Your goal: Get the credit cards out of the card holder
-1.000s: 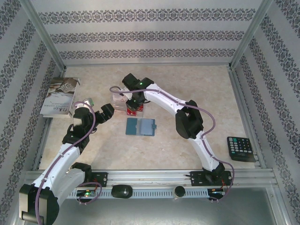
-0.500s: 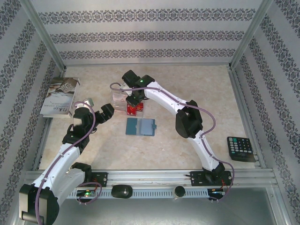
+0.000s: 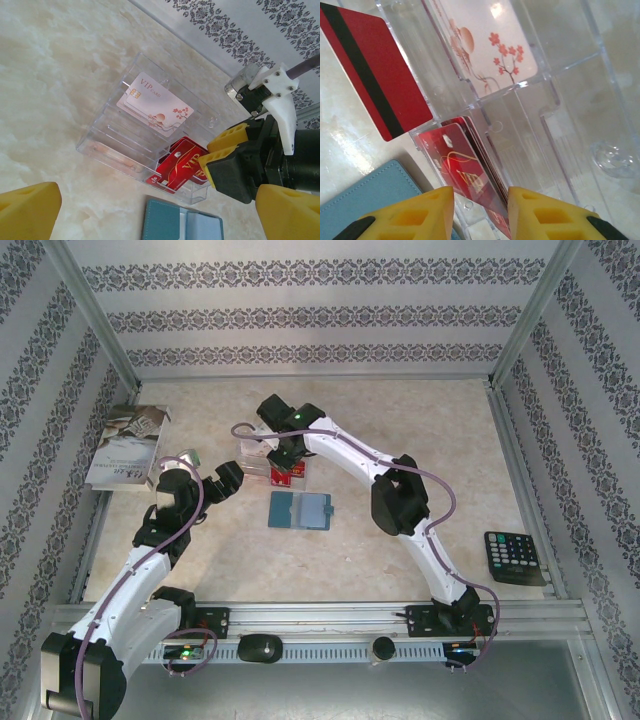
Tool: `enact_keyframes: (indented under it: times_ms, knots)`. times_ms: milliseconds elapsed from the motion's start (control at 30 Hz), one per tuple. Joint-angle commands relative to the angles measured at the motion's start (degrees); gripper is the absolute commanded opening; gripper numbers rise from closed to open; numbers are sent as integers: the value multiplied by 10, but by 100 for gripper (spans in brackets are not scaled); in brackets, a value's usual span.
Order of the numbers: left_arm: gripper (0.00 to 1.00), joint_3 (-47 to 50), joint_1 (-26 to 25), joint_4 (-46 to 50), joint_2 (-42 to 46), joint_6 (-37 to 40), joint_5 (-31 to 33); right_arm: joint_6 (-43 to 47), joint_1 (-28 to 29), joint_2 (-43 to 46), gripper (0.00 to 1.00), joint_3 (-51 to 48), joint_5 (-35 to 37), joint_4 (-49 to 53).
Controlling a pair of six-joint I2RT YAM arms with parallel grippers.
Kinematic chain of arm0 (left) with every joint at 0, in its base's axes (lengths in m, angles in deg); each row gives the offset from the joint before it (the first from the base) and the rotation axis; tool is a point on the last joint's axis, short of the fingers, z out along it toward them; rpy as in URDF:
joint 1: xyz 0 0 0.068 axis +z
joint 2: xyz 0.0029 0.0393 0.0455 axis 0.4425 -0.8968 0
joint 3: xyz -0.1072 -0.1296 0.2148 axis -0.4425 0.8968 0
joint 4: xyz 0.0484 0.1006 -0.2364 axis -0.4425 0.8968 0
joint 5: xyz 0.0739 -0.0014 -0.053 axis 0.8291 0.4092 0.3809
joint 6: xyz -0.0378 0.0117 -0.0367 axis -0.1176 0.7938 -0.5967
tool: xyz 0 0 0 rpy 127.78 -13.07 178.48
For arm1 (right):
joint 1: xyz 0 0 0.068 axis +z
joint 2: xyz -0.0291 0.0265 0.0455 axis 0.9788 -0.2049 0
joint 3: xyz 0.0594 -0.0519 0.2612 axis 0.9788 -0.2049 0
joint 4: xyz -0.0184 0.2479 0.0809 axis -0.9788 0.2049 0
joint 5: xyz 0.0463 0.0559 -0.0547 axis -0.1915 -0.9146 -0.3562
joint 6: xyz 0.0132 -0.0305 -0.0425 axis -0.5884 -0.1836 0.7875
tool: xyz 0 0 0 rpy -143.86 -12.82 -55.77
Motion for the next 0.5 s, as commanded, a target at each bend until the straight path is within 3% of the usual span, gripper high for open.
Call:
enact_keyframes:
  times_ms: [0,467]
  knots:
    - [100,1,-4,-1,4,4,-4,3,11,14,34,-10,-21,16]
    - [100,2,-3,1,8,5,-5,-8,15,52,30,-55,-32,-10]
